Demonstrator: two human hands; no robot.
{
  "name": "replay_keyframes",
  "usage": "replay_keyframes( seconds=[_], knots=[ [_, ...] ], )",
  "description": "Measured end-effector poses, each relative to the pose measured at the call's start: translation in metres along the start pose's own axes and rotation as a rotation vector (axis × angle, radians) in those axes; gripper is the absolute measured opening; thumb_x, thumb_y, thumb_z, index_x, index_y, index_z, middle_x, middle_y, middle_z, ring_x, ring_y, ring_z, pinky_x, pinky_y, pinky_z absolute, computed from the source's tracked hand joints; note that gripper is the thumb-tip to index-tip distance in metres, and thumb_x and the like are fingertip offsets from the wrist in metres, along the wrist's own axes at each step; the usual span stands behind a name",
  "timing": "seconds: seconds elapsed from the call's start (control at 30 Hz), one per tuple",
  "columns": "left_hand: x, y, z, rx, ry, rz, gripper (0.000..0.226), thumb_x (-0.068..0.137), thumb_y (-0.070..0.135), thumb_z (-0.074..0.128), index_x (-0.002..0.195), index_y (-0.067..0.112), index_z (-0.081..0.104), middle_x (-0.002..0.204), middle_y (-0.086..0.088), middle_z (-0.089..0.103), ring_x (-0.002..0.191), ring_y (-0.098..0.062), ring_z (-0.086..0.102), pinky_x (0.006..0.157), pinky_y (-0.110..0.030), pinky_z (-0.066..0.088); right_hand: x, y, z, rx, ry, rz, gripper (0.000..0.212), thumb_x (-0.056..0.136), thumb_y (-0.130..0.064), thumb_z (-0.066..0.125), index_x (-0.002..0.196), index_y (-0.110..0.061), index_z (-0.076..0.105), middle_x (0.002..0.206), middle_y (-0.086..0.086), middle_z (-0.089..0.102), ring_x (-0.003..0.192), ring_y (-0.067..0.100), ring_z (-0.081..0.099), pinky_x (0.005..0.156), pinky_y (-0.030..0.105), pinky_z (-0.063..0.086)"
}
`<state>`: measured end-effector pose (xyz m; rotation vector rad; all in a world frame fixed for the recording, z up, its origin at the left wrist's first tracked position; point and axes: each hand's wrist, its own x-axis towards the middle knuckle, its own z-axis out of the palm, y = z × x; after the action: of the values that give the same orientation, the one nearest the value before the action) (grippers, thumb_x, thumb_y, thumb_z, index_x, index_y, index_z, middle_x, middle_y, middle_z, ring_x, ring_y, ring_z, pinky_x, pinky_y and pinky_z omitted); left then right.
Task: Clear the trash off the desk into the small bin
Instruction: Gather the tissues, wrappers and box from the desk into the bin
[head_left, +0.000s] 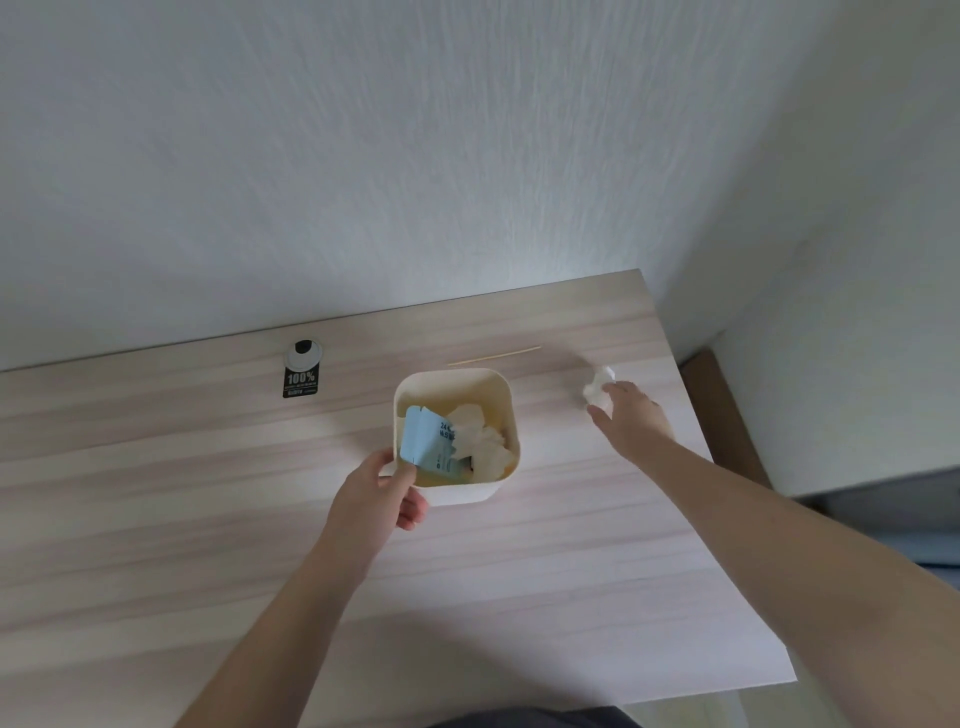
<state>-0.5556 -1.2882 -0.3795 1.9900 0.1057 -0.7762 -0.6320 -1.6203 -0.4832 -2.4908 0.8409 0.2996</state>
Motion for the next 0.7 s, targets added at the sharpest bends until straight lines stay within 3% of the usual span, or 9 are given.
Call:
replay_keyframes(
  seconds=[0.13, 0.2, 0.27, 0.37, 0.43, 0.57, 0.7],
  knots=[
    [-0.003, -0.005, -0.004, 0.007, 0.008, -0.010, 0.029, 0.093, 0.019, 0.050, 0.119, 0.012, 0.061, 0.058, -0.007, 0.071, 0.049, -0.016, 0.061, 0.047, -0.025, 0.049, -0.015, -0.015, -0.014, 0.336, 0.128, 0.018, 0.031, 0.094, -0.038, 0.056, 0.115, -0.016, 0.065, 0.101, 0.003, 0.067, 0.087, 0.019, 0.062, 0.070, 0.030, 0.048],
    [-0.005, -0.007, -0.007, -0.005, 0.017, -0.015, 0.029, 0.094, 0.018, 0.050, 0.119, 0.011, 0.061, 0.057, -0.006, 0.070, 0.047, -0.016, 0.061, 0.046, -0.025, 0.049, -0.025, -0.029, -0.020, 0.421, 0.179, 0.000, 0.021, 0.092, -0.028, 0.059, 0.111, -0.019, 0.064, 0.079, 0.000, 0.061, 0.069, 0.015, 0.057, 0.055, 0.026, 0.042],
    [-0.007, -0.009, -0.010, -0.028, 0.022, -0.017, 0.027, 0.094, 0.016, 0.051, 0.119, 0.010, 0.062, 0.056, -0.006, 0.069, 0.046, -0.016, 0.060, 0.045, -0.025, 0.049, -0.035, -0.048, -0.027, 0.483, 0.224, -0.048, 0.025, 0.090, -0.023, 0.061, 0.114, -0.025, 0.060, 0.072, -0.003, 0.056, 0.065, 0.013, 0.056, 0.051, 0.023, 0.041],
    [-0.008, -0.012, -0.015, -0.046, 0.028, -0.018, 0.027, 0.094, 0.014, 0.050, 0.118, 0.009, 0.062, 0.055, -0.007, 0.069, 0.045, -0.017, 0.060, 0.044, -0.025, 0.049, -0.055, -0.085, -0.040, 0.573, 0.264, -0.158, 0.033, 0.086, -0.023, 0.065, 0.116, -0.034, 0.055, 0.073, -0.014, 0.059, 0.070, 0.002, 0.060, 0.052, 0.009, 0.042],
    [-0.009, -0.014, -0.020, -0.048, 0.029, -0.021, 0.027, 0.093, 0.013, 0.050, 0.118, 0.010, 0.062, 0.055, -0.006, 0.069, 0.046, -0.017, 0.060, 0.044, -0.025, 0.049, -0.070, -0.111, -0.044, 0.590, 0.247, -0.252, 0.025, 0.084, -0.022, 0.068, 0.104, -0.035, 0.061, 0.077, -0.020, 0.062, 0.073, -0.001, 0.063, 0.058, 0.005, 0.045],
    [-0.008, -0.017, -0.028, -0.056, 0.029, -0.019, 0.029, 0.093, 0.014, 0.050, 0.120, 0.010, 0.061, 0.055, -0.006, 0.069, 0.046, -0.017, 0.060, 0.045, -0.026, 0.049, -0.096, -0.152, -0.041, 0.519, 0.106, -0.496, 0.017, 0.082, -0.016, 0.070, 0.095, -0.026, 0.069, 0.085, -0.015, 0.068, 0.076, 0.007, 0.064, 0.069, 0.022, 0.052],
    [-0.008, -0.017, -0.036, -0.061, 0.034, 0.000, 0.029, 0.092, 0.016, 0.051, 0.119, 0.010, 0.061, 0.056, -0.006, 0.070, 0.046, -0.016, 0.061, 0.045, -0.025, 0.049, -0.107, -0.180, -0.031, 0.158, -0.081, -0.755, 0.025, 0.084, -0.027, 0.071, 0.109, -0.023, 0.070, 0.102, -0.008, 0.069, 0.083, 0.007, 0.057, 0.068, 0.018, 0.036]
  ],
)
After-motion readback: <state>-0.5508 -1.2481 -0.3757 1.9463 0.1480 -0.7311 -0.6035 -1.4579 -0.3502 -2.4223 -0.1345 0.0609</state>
